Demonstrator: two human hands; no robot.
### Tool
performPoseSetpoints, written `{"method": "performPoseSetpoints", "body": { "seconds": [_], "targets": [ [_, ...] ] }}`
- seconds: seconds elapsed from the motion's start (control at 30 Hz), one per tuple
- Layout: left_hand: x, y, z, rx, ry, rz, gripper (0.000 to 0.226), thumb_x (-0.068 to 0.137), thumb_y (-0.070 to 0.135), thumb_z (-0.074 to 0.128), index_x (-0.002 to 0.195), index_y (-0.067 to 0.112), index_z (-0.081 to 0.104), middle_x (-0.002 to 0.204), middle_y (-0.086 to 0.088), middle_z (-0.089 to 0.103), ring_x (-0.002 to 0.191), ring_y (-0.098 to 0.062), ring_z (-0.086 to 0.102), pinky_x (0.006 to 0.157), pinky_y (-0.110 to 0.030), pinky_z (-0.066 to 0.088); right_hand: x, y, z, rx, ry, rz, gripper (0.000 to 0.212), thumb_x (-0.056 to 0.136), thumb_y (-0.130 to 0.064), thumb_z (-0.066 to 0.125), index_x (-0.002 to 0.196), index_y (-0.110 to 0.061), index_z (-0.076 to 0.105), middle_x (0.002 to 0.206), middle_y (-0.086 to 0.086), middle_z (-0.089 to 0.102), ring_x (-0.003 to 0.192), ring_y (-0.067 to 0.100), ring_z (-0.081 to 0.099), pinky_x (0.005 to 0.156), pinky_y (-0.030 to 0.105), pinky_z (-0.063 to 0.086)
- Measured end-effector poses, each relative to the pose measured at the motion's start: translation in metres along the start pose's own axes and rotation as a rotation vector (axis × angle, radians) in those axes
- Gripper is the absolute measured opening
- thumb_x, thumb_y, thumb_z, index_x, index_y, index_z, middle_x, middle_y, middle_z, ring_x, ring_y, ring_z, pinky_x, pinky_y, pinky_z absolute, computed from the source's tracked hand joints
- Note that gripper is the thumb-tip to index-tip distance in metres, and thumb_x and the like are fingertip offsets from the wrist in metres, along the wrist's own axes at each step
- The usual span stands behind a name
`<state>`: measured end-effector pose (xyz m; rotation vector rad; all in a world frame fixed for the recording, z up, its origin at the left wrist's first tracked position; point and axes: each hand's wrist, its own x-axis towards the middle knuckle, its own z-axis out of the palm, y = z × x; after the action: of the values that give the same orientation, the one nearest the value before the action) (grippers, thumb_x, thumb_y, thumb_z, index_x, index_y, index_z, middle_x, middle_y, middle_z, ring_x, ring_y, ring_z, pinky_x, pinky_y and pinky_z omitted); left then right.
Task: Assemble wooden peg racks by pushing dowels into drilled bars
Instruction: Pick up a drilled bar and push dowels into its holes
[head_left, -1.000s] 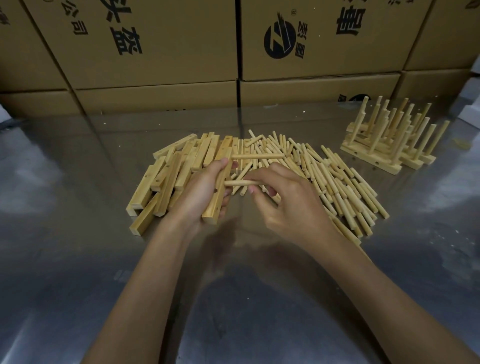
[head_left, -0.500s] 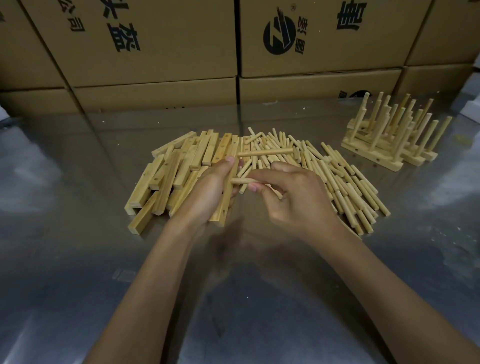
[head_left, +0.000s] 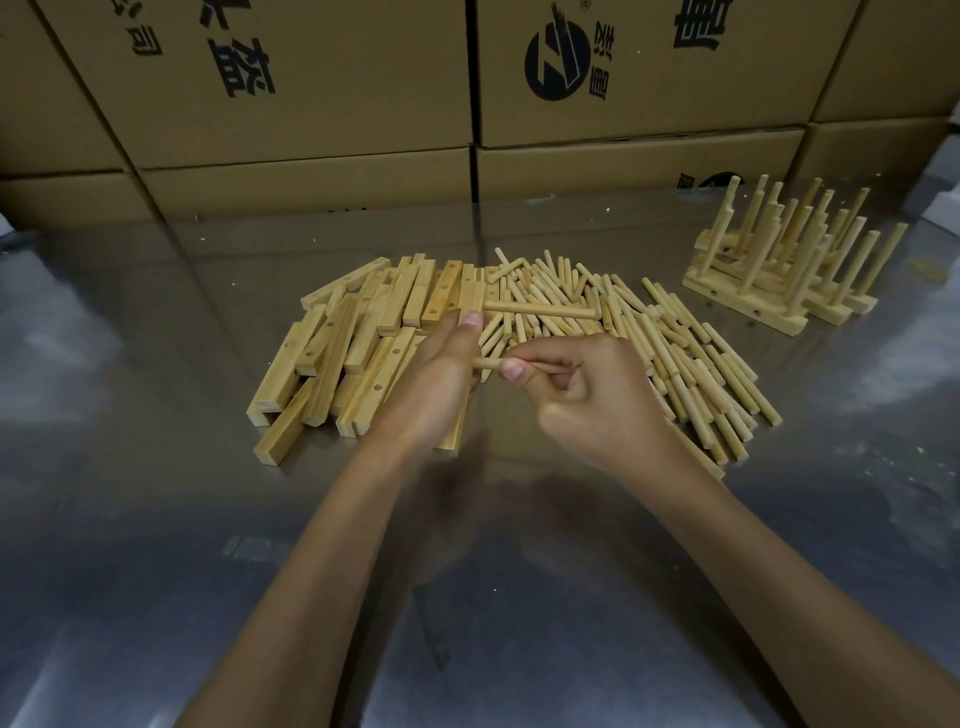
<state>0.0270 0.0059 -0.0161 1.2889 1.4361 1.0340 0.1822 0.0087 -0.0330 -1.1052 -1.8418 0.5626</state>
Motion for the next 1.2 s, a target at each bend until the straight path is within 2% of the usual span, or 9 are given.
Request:
{"method": "performPoseSetpoints", "body": {
  "seconds": [0.17,0.27,0.37,0.53,0.67,0.8,1.07,1.13,1.2],
  "targets": [
    [-0.001,0.002,0.001,0.025,0.019,0.020,0.054,0.106,0.052,0.033,0.154,0.030,0.037,0.156,0.002,0.044,0.127,-0.015,0.054,0.118,-0.047,0.034,0.000,-0.002,0.002,0.122,0.010,0.070,0.011,0.092,-0.018,0.070,0.091,-0.025,0.079,0.075,-0.007,0.075,0.071,0.021,0.069,0.063,0.040,0.054],
    [0.000,0.003,-0.001,-0.016,0.042,0.043,0.046,0.106,0.050,0.035,0.146,0.030,0.048,0.151,-0.013,0.047,0.129,-0.020,0.053,0.113,-0.049,0.036,0.002,-0.007,0.001,0.145,-0.021,0.114,0.009,0.092,-0.022,0.069,0.088,-0.025,0.076,0.078,0.005,0.074,0.079,0.034,0.068,0.073,0.051,0.056],
    [0.002,0.000,0.002,0.013,0.073,0.021,0.048,0.104,0.054,0.038,0.145,0.032,0.050,0.148,-0.002,0.053,0.131,-0.022,0.054,0.115,-0.049,0.037,0.008,-0.006,-0.011,0.162,-0.077,0.192,0.009,0.092,-0.025,0.070,0.089,-0.024,0.078,0.079,-0.009,0.073,0.078,0.007,0.066,0.074,0.028,0.053],
    [0.010,-0.007,-0.006,0.006,0.226,0.002,0.033,0.104,0.053,0.040,0.108,0.034,0.067,0.095,0.021,0.059,0.088,0.003,0.053,0.067,-0.021,0.037,0.016,0.006,-0.040,0.259,0.017,0.367,0.018,0.098,-0.024,0.060,0.092,-0.026,0.077,0.063,-0.014,0.063,0.053,0.003,0.050,0.046,0.017,0.039],
    [0.018,-0.014,-0.016,-0.077,0.299,-0.061,0.043,0.104,0.056,0.038,0.116,0.026,0.066,0.089,0.010,0.063,0.077,-0.004,0.058,0.055,-0.024,0.041,0.019,0.023,-0.048,-0.003,0.178,0.389,0.023,0.097,-0.021,0.054,0.088,-0.025,0.075,0.084,-0.012,0.072,0.061,0.007,0.062,0.057,0.030,0.048],
    [0.020,-0.016,-0.016,-0.064,0.271,-0.046,0.041,0.105,0.053,0.037,0.114,0.025,0.066,0.055,0.011,0.062,0.041,0.002,0.056,0.035,-0.016,0.040,0.013,0.033,-0.032,-0.309,-0.016,0.339,0.014,0.092,-0.023,0.059,0.090,-0.029,0.072,0.077,-0.017,0.064,0.071,0.005,0.061,0.063,0.027,0.049],
    [0.015,-0.010,-0.014,-0.067,0.247,-0.051,0.045,0.102,0.060,0.040,0.129,0.031,0.061,0.099,0.005,0.065,0.087,-0.013,0.061,0.059,-0.029,0.045,0.006,0.035,-0.008,-0.609,-0.068,0.181,0.018,0.088,-0.041,0.069,0.092,-0.024,0.064,0.086,-0.010,0.050,0.099,0.014,0.048,0.071,0.029,0.037],
    [0.014,-0.009,-0.014,-0.044,0.233,-0.035,0.045,0.101,0.060,0.040,0.129,0.031,0.060,0.101,0.003,0.066,0.088,-0.014,0.061,0.059,-0.028,0.046,0.008,0.026,-0.008,-0.376,0.002,0.239,0.024,0.088,-0.049,0.067,0.091,-0.025,0.064,0.079,-0.009,0.053,0.085,0.010,0.053,0.065,0.029,0.040],
    [0.011,-0.008,-0.012,0.023,0.205,0.008,0.045,0.102,0.060,0.039,0.130,0.030,0.059,0.097,0.003,0.066,0.088,-0.015,0.064,0.059,-0.027,0.047,0.010,0.011,-0.008,0.199,0.004,0.398,0.033,0.085,-0.056,0.068,0.097,-0.026,0.067,0.073,-0.006,0.061,0.066,0.006,0.055,0.057,0.023,0.044]
  ]
}}
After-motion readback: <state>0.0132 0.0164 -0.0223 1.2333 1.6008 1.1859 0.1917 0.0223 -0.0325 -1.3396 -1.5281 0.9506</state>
